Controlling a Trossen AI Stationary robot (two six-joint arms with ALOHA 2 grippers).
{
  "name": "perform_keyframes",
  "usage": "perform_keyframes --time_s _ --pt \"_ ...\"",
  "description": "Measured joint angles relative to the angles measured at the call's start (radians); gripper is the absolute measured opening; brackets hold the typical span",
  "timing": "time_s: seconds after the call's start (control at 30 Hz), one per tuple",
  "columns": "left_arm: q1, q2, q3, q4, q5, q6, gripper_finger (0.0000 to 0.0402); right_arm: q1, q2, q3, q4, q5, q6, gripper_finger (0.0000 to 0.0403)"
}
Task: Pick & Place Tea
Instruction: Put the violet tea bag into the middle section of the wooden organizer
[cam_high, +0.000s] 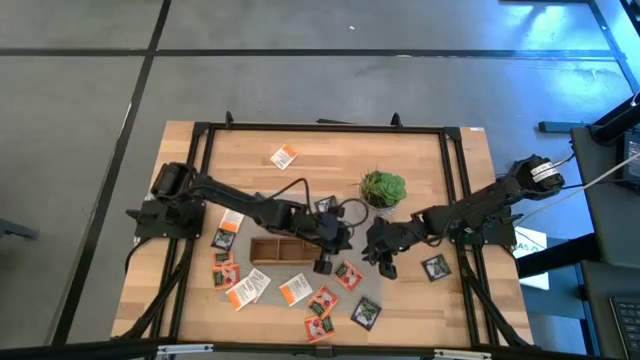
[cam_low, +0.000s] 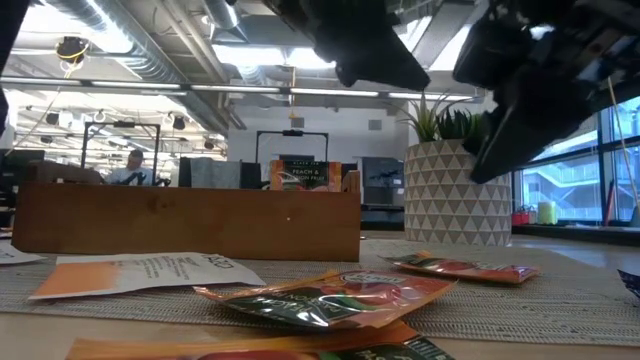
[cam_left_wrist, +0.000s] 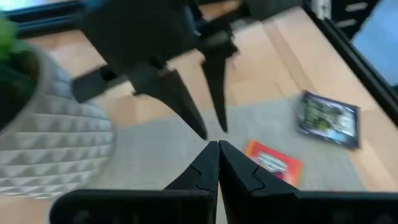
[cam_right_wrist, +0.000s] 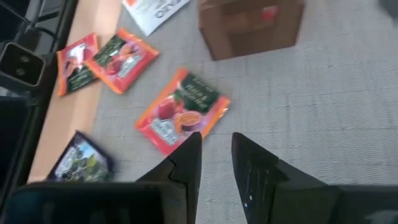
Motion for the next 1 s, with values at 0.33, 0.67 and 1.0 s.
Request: perform_keyframes --time_s 0.33,0.67,1.0 --pt "0.088 0.000 0.000 0.009 0.001 0.051 0.0008 -0.073 0.000 0.000 -0.002 -0.018 -0.179 0.0090" --pt "0.088 0.000 0.000 0.011 0.000 -0.095 0.0005 -0.074 0.000 0.001 0.028 -0.012 -0.078 0.0090" --pt "-0.118 0.002 -0.026 0.055 -0.146 -0.072 0.0003 -0.058 0.000 0.001 0.086 -0.019 0.015 0.0091"
